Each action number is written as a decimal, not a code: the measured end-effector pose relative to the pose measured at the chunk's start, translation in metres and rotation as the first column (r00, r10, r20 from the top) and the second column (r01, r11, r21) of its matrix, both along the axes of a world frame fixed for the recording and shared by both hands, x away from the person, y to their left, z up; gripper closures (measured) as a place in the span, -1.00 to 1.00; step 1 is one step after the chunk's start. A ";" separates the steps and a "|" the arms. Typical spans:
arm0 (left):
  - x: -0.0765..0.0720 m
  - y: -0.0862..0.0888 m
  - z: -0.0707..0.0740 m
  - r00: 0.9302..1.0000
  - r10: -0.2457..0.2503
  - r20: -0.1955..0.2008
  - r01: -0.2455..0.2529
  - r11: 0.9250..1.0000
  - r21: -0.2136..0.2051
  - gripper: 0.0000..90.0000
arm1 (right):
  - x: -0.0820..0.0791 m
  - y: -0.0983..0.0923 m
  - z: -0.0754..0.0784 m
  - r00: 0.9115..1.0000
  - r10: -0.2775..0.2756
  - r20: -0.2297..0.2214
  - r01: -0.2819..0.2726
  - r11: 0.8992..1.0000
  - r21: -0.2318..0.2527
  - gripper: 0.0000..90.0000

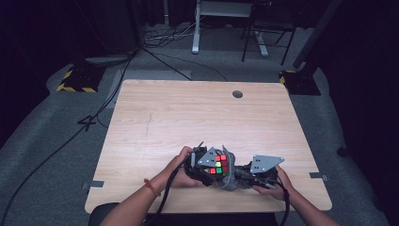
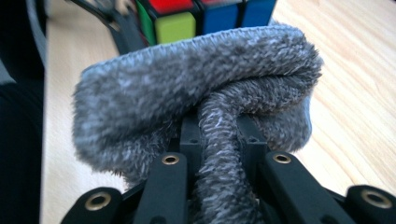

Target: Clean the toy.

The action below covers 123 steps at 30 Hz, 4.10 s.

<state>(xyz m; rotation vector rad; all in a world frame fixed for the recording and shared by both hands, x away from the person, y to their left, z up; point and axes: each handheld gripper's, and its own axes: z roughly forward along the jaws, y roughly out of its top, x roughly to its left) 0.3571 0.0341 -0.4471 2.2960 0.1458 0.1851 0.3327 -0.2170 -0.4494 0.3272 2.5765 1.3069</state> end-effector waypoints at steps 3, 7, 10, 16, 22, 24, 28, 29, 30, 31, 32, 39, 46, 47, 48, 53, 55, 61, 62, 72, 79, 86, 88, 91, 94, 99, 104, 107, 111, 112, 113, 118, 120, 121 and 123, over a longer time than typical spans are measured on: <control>0.000 -0.001 0.000 1.000 -0.008 0.000 0.008 1.000 -0.003 -0.27 | -0.001 -0.003 0.007 1.000 0.016 0.011 -0.016 0.998 0.063 0.73; 0.000 -0.005 0.000 1.000 -0.007 0.001 0.007 1.000 0.015 -0.28 | -0.004 -0.004 0.014 0.999 0.033 0.035 -0.036 0.994 0.108 0.73; -0.004 -0.010 -0.003 0.999 -0.017 0.030 0.015 0.999 0.052 -0.28 | -0.007 0.000 0.021 0.997 0.056 0.055 -0.062 0.991 0.122 0.73; -0.006 -0.008 0.002 0.999 -0.004 0.050 0.003 1.000 0.028 -0.27 | -0.004 0.000 0.018 0.999 0.009 0.052 -0.013 0.996 0.086 0.73; -0.007 -0.005 0.009 0.998 -0.004 0.064 0.004 1.000 -0.001 -0.27 | 0.007 0.000 -0.002 1.000 -0.027 0.004 0.027 0.999 -0.018 0.73; -0.007 -0.004 0.012 0.998 -0.010 0.056 0.012 0.999 -0.032 -0.27 | 0.009 0.000 -0.005 1.000 -0.030 -0.008 0.030 0.999 -0.040 0.73; -0.009 -0.004 0.014 0.998 -0.004 0.069 0.008 0.999 -0.053 -0.27 | 0.010 0.001 -0.008 0.999 -0.009 -0.040 0.008 1.000 -0.023 0.73; -0.009 -0.004 0.014 0.997 -0.003 0.071 0.007 0.999 -0.054 -0.27 | 0.010 0.001 -0.007 0.999 -0.006 -0.052 0.006 1.000 0.003 0.73; -0.008 -0.004 0.014 0.997 -0.004 0.071 0.008 0.998 -0.058 -0.27 | 0.010 0.000 -0.006 0.997 0.005 -0.073 -0.003 0.999 0.037 0.73; -0.008 -0.003 0.014 0.998 -0.001 0.064 0.005 0.998 -0.062 -0.27 | 0.010 -0.001 -0.006 0.997 0.012 -0.081 -0.008 0.999 0.052 0.73; -0.007 -0.003 0.013 0.998 -0.003 0.063 0.007 0.998 -0.064 -0.27 | 0.010 -0.001 -0.005 0.997 0.013 -0.075 -0.008 0.998 0.058 0.73; -0.006 -0.003 0.010 0.998 -0.016 0.055 0.019 0.998 -0.057 -0.28 | 0.006 -0.007 -0.001 0.998 0.014 -0.057 -0.009 0.996 0.090 0.74; -0.006 0.000 0.011 0.999 -0.007 0.053 0.009 0.999 -0.034 -0.27 | 0.002 -0.017 0.006 1.000 -0.016 0.001 0.016 0.997 0.077 0.74; -0.006 -0.001 0.010 0.997 0.009 0.072 -0.008 1.000 -0.006 -0.27 | 0.002 -0.020 0.008 1.000 -0.023 0.004 0.023 0.996 0.089 0.74; -0.005 -0.001 0.009 0.997 0.014 0.081 -0.015 1.000 0.015 -0.27 | 0.003 -0.024 0.011 1.000 -0.024 0.005 0.023 0.994 0.107 0.74; -0.007 -0.011 0.003 0.997 -0.006 0.082 0.002 0.999 0.048 -0.27 | 0.001 -0.031 0.021 1.000 0.004 0.018 -0.007 0.983 0.184 0.74; -0.009 -0.015 0.002 0.996 -0.015 0.086 0.010 0.998 0.059 -0.27 | -0.001 -0.025 0.022 0.999 0.038 0.022 -0.042 0.981 0.189 0.74; -0.008 -0.013 0.003 0.997 -0.016 0.071 0.013 0.999 0.040 -0.27 | 0.000 -0.007 0.020 0.999 0.012 0.040 -0.017 0.993 0.115 0.74; -0.009 -0.012 0.005 0.997 -0.018 0.074 0.016 0.999 0.034 -0.27 | 0.002 -0.007 0.017 0.999 -0.004 0.036 0.001 0.996 0.093 0.74; -0.006 -0.014 0.001 0.998 -0.003 0.064 -0.001 0.998 0.056 -0.27 | 0.004 -0.009 0.010 1.000 -0.020 0.016 0.018 0.996 0.089 0.74; -0.007 -0.012 0.004 0.998 -0.001 0.066 -0.001 1.000 0.025 -0.27 | 0.003 -0.005 0.012 0.999 -0.025 0.027 0.022 0.996 0.086 0.74; -0.007 -0.006 0.010 0.998 0.003 0.055 0.001 0.998 -0.065 -0.27 | 0.016 -0.010 -0.010 0.995 -0.043 -0.087 0.046 0.998 0.038 0.74; -0.008 -0.006 0.011 0.998 0.003 0.063 0.002 0.997 -0.072 -0.27 | 0.016 -0.011 -0.010 0.993 -0.018 -0.113 0.028 0.996 0.085 0.74; -0.007 -0.006 0.010 0.999 -0.011 0.047 0.015 0.997 -0.074 -0.28 | 0.014 -0.012 -0.009 0.990 0.021 -0.138 0.001 0.988 0.156 0.74; -0.008 -0.009 0.006 0.998 -0.012 0.059 0.013 1.000 -0.007 -0.28 | 0.014 -0.017 -0.007 0.987 0.051 -0.152 -0.017 0.976 0.219 0.74; -0.008 -0.011 0.004 0.998 -0.025 0.055 0.024 1.000 0.008 -0.28 | 0.008 -0.016 0.001 0.993 0.053 -0.103 -0.031 0.979 0.203 0.74; -0.008 -0.010 0.005 0.998 -0.015 0.069 0.014 1.000 0.014 -0.28 | 0.009 -0.016 0.002 0.994 0.054 -0.096 -0.032 0.976 0.214 0.74; -0.007 -0.010 0.005 0.997 -0.010 0.077 0.008 1.000 0.021 -0.28 | 0.008 -0.015 0.005 0.996 0.045 -0.078 -0.028 0.977 0.210 0.74; -0.008 -0.007 0.011 0.998 -0.011 0.066 0.014 0.999 -0.034 -0.27 | 0.008 -0.012 0.003 0.998 0.013 -0.055 -0.005 0.989 0.148 0.74; -0.008 -0.007 0.013 0.997 -0.009 0.076 0.011 0.999 -0.036 -0.27 | 0.008 -0.011 -0.001 0.999 0.008 -0.052 -0.002 0.993 0.119 0.74; -0.008 -0.007 0.014 0.997 -0.014 0.070 0.017 0.999 -0.033 -0.27 | 0.009 -0.010 -0.005 0.998 0.008 -0.066 -0.001 0.994 0.106 0.74; -0.006 -0.011 0.007 0.997 0.006 0.075 -0.007 1.000 0.009 -0.30 | 0.008 -0.009 -0.001 0.997 0.040 -0.071 -0.030 0.990 0.138 0.74; -0.005 -0.011 0.007 0.998 0.008 0.062 -0.009 1.000 0.009 -0.31 | 0.006 -0.010 -0.001 0.996 0.045 -0.071 -0.034 0.987 0.156 0.74; -0.005 -0.012 0.006 0.998 0.008 0.066 -0.009 1.000 0.019 -0.31 | 0.006 -0.010 -0.001 0.996 0.046 -0.074 -0.033 0.986 0.162 0.74; -0.006 -0.012 0.006 0.998 0.017 0.066 -0.019 0.999 0.026 -0.32 | 0.005 -0.011 0.000 0.996 0.050 -0.069 -0.038 0.985 0.169 0.74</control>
